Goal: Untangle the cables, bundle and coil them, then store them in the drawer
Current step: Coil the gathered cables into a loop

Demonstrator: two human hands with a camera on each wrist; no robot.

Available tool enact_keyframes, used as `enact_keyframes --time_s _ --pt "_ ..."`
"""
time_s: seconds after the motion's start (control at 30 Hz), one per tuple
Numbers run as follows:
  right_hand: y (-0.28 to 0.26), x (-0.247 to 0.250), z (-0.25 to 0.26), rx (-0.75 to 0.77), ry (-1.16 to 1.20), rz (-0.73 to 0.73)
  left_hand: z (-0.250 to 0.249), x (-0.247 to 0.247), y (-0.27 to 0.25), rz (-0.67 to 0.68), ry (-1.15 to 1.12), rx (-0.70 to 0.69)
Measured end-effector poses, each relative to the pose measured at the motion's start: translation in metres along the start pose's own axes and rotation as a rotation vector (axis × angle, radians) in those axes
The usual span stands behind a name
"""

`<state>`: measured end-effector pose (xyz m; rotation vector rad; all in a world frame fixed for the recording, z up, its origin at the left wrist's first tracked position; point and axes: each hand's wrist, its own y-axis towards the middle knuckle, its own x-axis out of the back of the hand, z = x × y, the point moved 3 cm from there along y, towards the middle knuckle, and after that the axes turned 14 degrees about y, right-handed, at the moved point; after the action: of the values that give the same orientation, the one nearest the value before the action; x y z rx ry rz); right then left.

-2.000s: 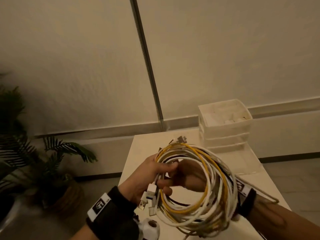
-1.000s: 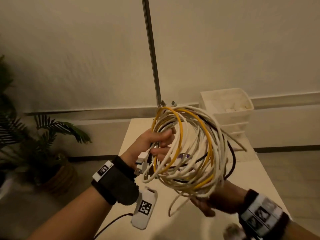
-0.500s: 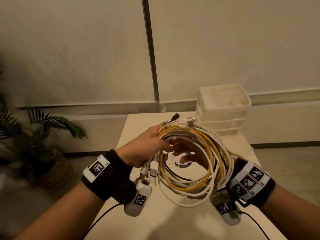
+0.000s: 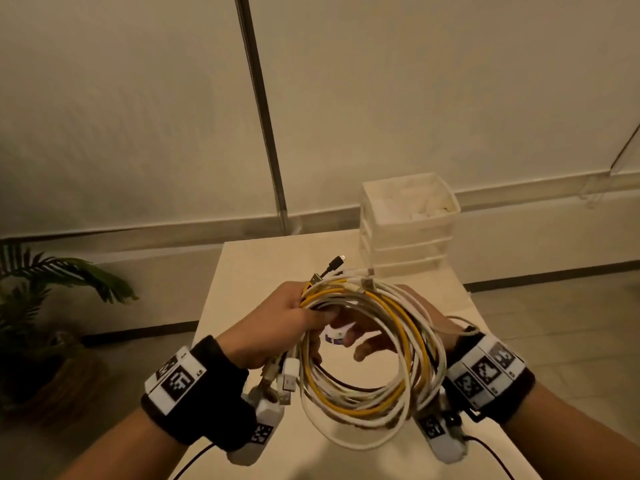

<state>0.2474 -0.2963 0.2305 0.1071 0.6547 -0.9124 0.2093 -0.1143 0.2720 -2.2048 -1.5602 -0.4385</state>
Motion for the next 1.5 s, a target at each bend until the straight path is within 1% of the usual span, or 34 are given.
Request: enact_keyframes --time_s 0.07,0.13,0.2,0.3,0.33,0.43,0.47,0.5,0.53,0.57,0.67,0.7,0.77,0.83,0.9,0.93,1.03,1.1,1.2,1.3,1.37,1.43,1.5 --pt "-0.011 0.019 0.007 0.051 0.105 -0.044 0.010 0.003 -0.001 -0.072 -0.052 0.022" --pt "-0.023 0.051 0.010 0.076 0.277 -0.068 0.021 0.009 -0.003 -0.134 -0.101 0.034" --pt "-0.038 0.068 0.011 0.094 0.405 0.000 0.029 0.014 -0.005 -0.179 -0.164 0.057" --pt "-0.055 0.077 0.009 0.218 0.580 0.170 0.042 0.019 -0.006 -0.202 -0.227 0.133" --pt "-0.058 0.081 0.006 0.257 0.597 0.164 0.044 0.021 -0.006 -0.210 -0.242 0.141" --pt "-0.063 0.079 0.006 0.295 0.725 0.099 0.048 0.026 -0.005 -0.254 -0.274 0.153" --pt "-0.064 0.080 0.006 0.306 0.775 0.021 0.050 0.027 -0.004 -0.276 -0.288 0.158" --pt "-0.065 0.081 0.003 0.351 0.763 -0.115 0.052 0.028 -0.002 -0.297 -0.308 0.164" --pt "-0.068 0.080 0.000 0.399 0.650 -0.262 0.053 0.029 -0.001 -0.313 -0.335 0.174" --pt "-0.070 0.075 -0.004 0.405 0.502 -0.334 0.055 0.030 0.001 -0.325 -0.366 0.185" --pt "-0.070 0.048 -0.017 0.339 -0.054 -0.398 0.061 0.033 0.008 -0.349 -0.496 0.217" --pt "-0.068 0.038 -0.021 0.329 -0.178 -0.401 0.062 0.034 0.010 -0.354 -0.537 0.219" --pt "-0.062 0.026 -0.028 0.281 -0.307 -0.380 0.062 0.032 0.014 -0.354 -0.576 0.213" --pt "-0.051 0.014 -0.036 0.206 -0.318 -0.320 0.060 0.025 0.017 -0.347 -0.584 0.227" --pt "-0.039 0.005 -0.042 0.165 -0.272 -0.304 0.061 0.014 0.019 -0.352 -0.608 0.258" --pt "-0.033 0.002 -0.045 0.175 -0.254 -0.324 0.064 0.009 0.021 -0.362 -0.626 0.276" --pt "-0.025 0.001 -0.048 0.271 -0.271 -0.463 0.073 -0.002 0.025 -0.400 -0.702 0.311" --pt "-0.021 0.001 -0.053 0.300 -0.260 -0.519 0.079 -0.010 0.028 -0.421 -0.696 0.320" --pt "-0.016 0.001 -0.064 0.270 -0.155 -0.541 0.085 -0.026 0.035 -0.467 -0.626 0.305" --pt "-0.018 0.014 -0.074 0.216 0.129 -0.551 0.096 -0.046 0.047 -0.511 -0.551 0.291" --pt "-0.022 0.026 -0.073 0.170 0.242 -0.564 0.104 -0.061 0.059 -0.496 -0.521 0.299" --pt "-0.027 0.041 -0.072 0.159 0.247 -0.640 0.109 -0.077 0.071 -0.452 -0.487 0.302" --pt "-0.029 0.059 -0.071 0.124 0.117 -0.739 0.110 -0.094 0.085 -0.396 -0.439 0.296"
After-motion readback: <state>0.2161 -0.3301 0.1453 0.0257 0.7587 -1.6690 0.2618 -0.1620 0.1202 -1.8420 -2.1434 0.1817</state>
